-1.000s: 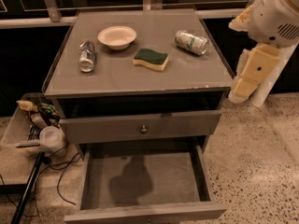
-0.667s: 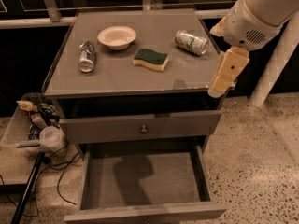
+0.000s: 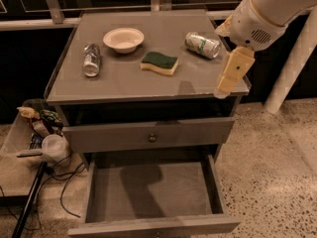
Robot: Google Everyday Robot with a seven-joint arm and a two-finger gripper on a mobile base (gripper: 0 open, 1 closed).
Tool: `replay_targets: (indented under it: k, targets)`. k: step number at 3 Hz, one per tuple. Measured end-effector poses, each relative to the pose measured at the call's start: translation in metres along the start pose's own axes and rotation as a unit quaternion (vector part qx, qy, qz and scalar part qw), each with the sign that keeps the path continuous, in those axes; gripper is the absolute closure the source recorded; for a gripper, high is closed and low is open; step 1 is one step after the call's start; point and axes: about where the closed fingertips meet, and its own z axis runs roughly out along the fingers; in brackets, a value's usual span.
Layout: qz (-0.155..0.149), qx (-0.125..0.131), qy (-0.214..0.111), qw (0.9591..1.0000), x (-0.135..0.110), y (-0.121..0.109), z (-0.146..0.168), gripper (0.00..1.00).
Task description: Place sponge into middle drawer
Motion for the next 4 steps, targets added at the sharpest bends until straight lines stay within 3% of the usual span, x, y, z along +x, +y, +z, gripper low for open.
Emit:
replay_targets:
  k: [3, 4]
  targets:
    - [0.042, 0.012, -0.069, 0.9967, 0.0, -0.07, 0.052, 0.0]
    - [0.028, -0.021, -0.092, 0.9952, -0.034, -0.092, 0.098, 0.0]
